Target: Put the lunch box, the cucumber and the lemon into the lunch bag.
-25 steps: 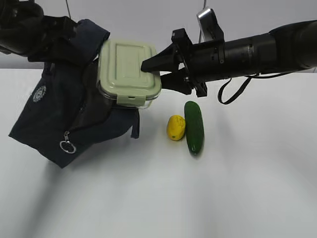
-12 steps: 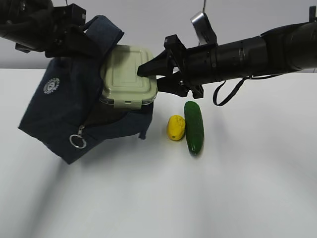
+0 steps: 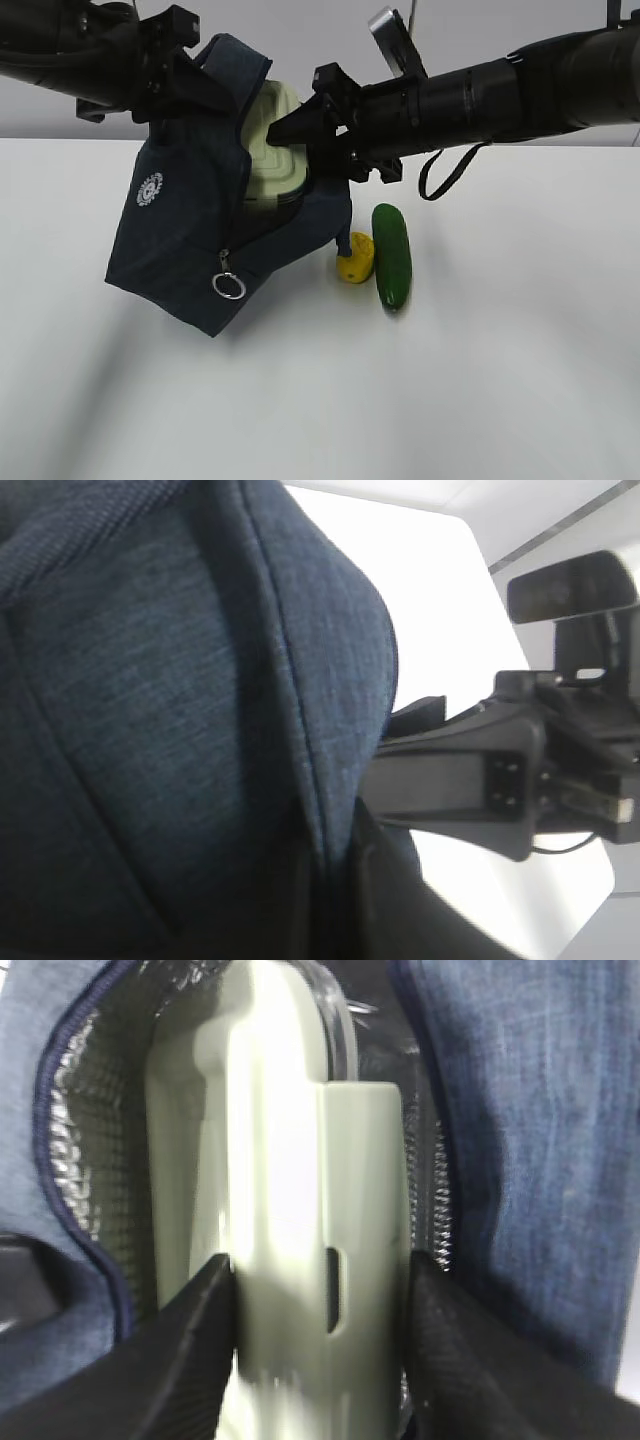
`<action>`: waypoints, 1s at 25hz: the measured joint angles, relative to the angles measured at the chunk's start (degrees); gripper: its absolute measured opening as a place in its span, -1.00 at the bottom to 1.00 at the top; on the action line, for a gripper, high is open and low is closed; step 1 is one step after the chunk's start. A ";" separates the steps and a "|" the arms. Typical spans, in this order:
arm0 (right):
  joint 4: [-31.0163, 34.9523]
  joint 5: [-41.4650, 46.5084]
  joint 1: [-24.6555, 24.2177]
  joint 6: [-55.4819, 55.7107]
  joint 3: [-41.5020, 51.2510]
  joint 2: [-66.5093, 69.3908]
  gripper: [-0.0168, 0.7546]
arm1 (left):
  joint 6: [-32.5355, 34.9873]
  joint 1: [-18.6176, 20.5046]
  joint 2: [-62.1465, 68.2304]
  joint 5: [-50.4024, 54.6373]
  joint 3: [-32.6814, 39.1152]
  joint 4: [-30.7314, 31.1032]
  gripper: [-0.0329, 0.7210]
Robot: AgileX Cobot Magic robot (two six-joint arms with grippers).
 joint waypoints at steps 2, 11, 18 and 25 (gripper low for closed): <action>-0.12 0.12 0.00 0.00 -0.18 1.07 0.03 | 1.96 0.00 0.52 0.00 0.00 -3.24 -0.90; 0.14 -0.64 1.20 -1.13 -0.60 3.22 0.03 | 4.69 0.00 2.96 0.00 0.00 -7.77 -0.90; 0.14 -4.16 2.63 -3.00 -1.09 3.90 0.03 | 7.79 0.00 4.64 0.00 0.00 -11.97 -0.90; 0.88 -3.03 3.39 -3.00 -5.55 8.95 0.03 | 8.69 0.00 5.23 0.21 0.00 -12.20 -0.90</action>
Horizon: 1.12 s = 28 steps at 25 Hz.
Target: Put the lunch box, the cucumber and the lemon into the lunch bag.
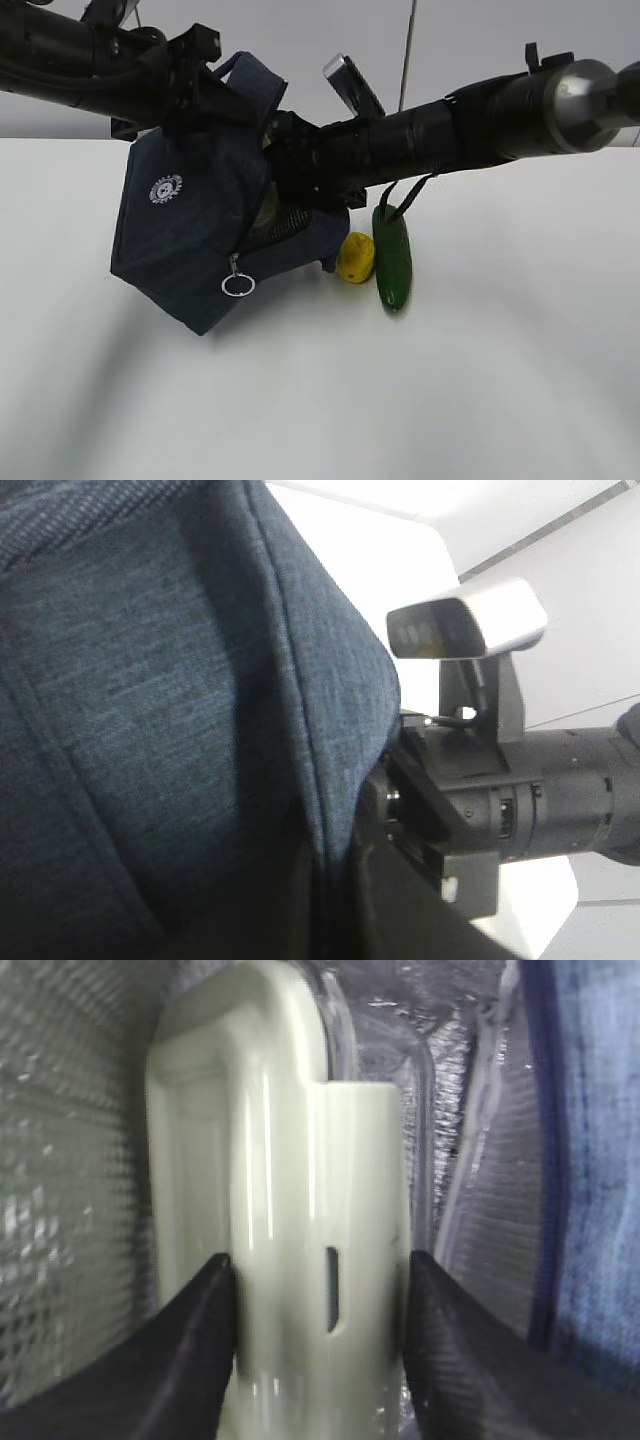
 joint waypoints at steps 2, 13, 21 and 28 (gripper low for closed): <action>0.10 0.00 0.09 0.00 -0.24 0.35 0.03 | 0.09 0.00 0.09 0.00 0.00 0.00 -0.90; -0.24 0.00 0.11 -0.09 -0.35 2.33 0.03 | 0.64 0.51 1.15 0.11 0.00 0.00 -0.90; -0.70 0.03 0.11 -0.09 -0.35 3.03 0.03 | 3.77 0.61 5.16 2.52 0.00 -3.71 -0.90; -1.59 -0.80 0.11 -0.09 -0.35 3.03 0.03 | 5.04 0.61 5.69 2.86 0.00 -5.23 -0.90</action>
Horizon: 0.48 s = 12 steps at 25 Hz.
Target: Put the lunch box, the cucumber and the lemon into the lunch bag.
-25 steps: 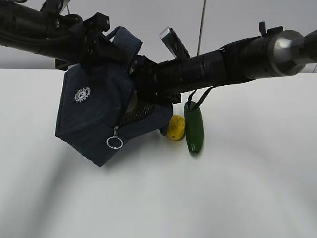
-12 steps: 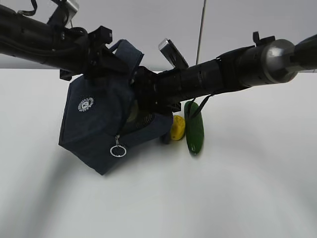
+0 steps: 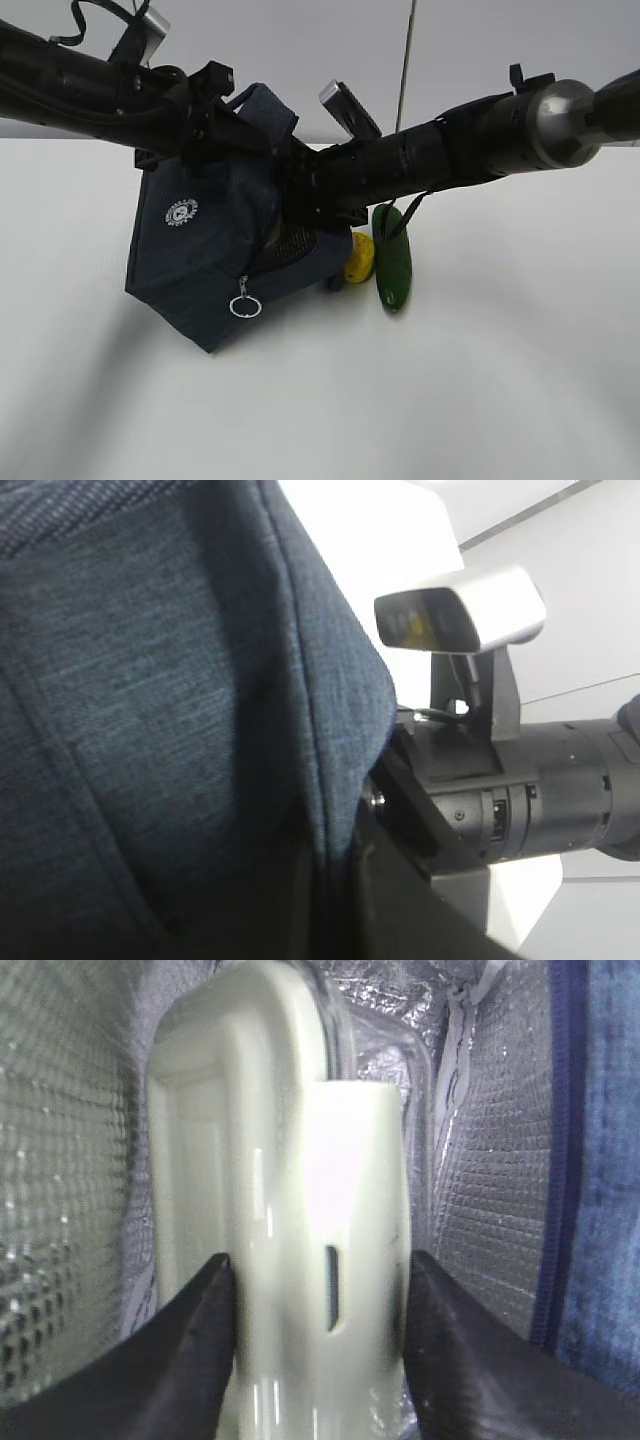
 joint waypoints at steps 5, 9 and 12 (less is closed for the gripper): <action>-0.86 -0.56 0.00 0.00 0.00 0.00 0.03 | 0.55 0.00 0.26 0.04 0.00 -1.32 -0.90; -1.18 -0.70 0.00 0.00 0.00 0.00 0.06 | 0.82 0.00 0.26 0.04 0.00 -1.81 -0.90; -1.06 -0.56 0.00 0.00 -0.27 0.00 0.09 | 0.82 0.00 0.26 0.04 0.00 -1.94 -0.90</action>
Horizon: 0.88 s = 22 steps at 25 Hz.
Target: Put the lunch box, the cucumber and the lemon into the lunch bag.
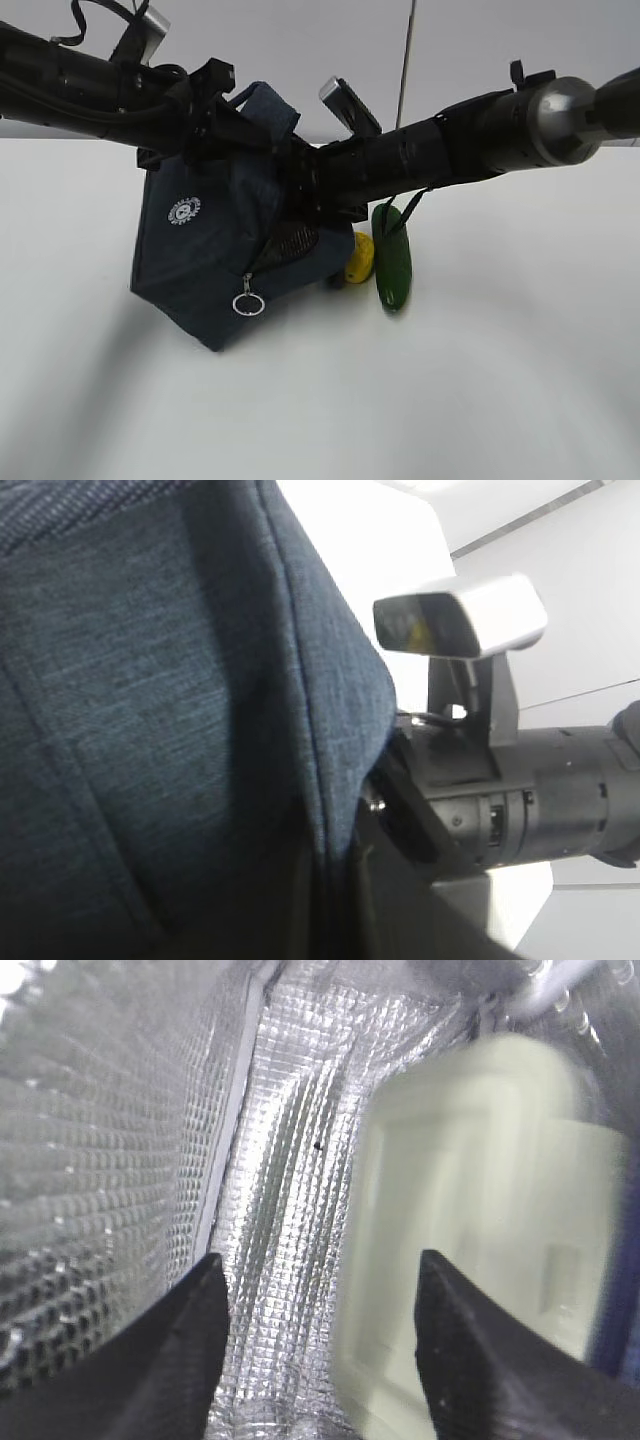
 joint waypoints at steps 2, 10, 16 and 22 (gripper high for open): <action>0.78 0.09 0.00 0.00 -0.31 0.00 0.11 | 0.00 0.00 0.00 0.00 0.00 0.00 -0.90; 1.01 0.83 0.00 0.00 -0.34 0.00 0.21 | 0.13 0.00 0.09 0.11 0.00 -0.12 -0.90; 0.47 4.64 -1.88 0.00 -0.34 -0.84 0.22 | 0.13 2.84 0.09 3.70 0.00 -0.12 -0.90; -3.89 8.89 -3.90 0.00 -0.44 -4.59 0.22 | 0.13 7.16 0.09 9.23 0.00 0.24 -0.90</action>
